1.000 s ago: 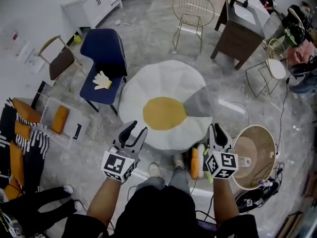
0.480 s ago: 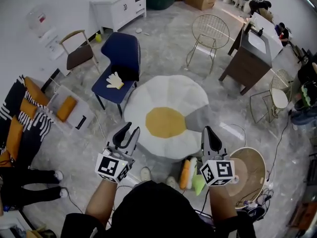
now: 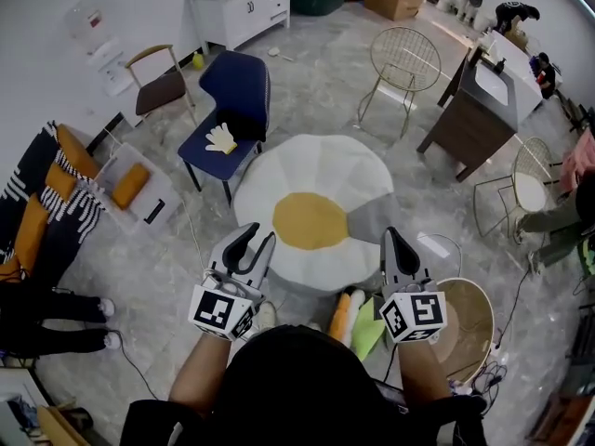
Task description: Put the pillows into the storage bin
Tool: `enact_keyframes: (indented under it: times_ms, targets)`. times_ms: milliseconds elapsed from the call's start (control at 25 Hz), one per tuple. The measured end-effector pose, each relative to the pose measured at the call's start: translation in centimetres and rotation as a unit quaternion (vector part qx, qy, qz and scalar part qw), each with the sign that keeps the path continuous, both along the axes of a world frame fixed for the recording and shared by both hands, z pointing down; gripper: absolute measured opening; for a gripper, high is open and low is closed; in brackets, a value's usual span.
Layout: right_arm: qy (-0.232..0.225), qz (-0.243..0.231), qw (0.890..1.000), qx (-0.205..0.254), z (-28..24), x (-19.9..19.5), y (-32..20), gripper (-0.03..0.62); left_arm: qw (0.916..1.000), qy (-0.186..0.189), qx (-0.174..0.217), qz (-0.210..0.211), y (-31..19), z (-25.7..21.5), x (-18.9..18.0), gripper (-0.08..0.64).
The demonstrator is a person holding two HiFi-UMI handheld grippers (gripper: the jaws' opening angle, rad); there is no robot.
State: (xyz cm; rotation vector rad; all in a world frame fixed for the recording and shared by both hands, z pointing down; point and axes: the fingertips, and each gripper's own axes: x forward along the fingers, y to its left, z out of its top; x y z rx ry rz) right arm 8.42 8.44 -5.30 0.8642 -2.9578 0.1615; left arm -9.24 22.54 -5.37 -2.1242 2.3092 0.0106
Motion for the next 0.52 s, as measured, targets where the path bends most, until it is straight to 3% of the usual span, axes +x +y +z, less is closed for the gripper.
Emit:
enact_keyframes:
  times_ms: [520]
  targets:
    - [-0.001, -0.016, 1.000, 0.006, 0.0, -1.2, 1.2, 0.026, 0.9998, 0.011, 0.011, 0.009, -0.5, 0.0, 0.6, 0.124]
